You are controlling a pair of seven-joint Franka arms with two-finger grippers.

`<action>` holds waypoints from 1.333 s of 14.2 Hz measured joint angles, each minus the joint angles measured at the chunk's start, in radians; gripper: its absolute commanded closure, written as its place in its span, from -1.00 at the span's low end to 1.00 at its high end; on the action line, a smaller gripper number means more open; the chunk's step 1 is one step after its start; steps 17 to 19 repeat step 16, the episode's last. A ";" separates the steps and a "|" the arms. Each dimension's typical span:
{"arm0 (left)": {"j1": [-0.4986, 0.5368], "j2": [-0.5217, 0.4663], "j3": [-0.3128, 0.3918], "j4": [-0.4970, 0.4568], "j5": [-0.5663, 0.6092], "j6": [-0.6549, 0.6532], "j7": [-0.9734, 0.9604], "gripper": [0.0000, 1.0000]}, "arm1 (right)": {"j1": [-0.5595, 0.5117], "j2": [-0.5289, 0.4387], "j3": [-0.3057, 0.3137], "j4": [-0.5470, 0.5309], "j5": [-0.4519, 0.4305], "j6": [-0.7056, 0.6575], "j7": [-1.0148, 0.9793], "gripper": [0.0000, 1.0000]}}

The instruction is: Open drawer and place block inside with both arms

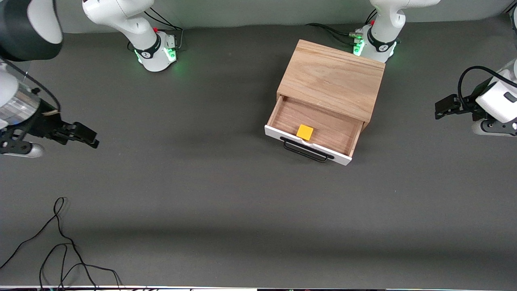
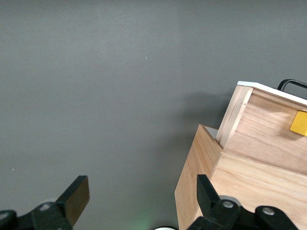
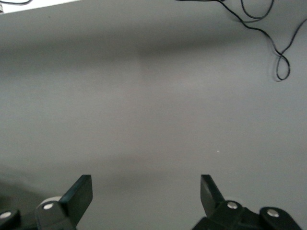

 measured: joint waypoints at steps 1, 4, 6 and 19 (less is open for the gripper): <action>0.000 0.000 0.000 0.000 0.000 0.000 0.000 -1.00 | 0.000 -0.002 -0.009 -0.002 0.000 -0.003 -0.021 -1.00; 0.000 0.000 -0.001 0.000 0.000 0.000 0.000 -1.00 | 0.001 0.000 -0.012 0.001 0.000 -0.031 -0.054 -1.00; 0.000 0.000 -0.001 0.000 0.000 0.000 0.000 -1.00 | 0.003 0.000 -0.012 0.002 0.000 -0.043 -0.059 -1.00; -0.001 0.001 -0.002 0.000 0.000 0.000 0.000 -1.00 | -0.206 0.019 0.178 0.001 0.000 -0.062 -0.068 -1.00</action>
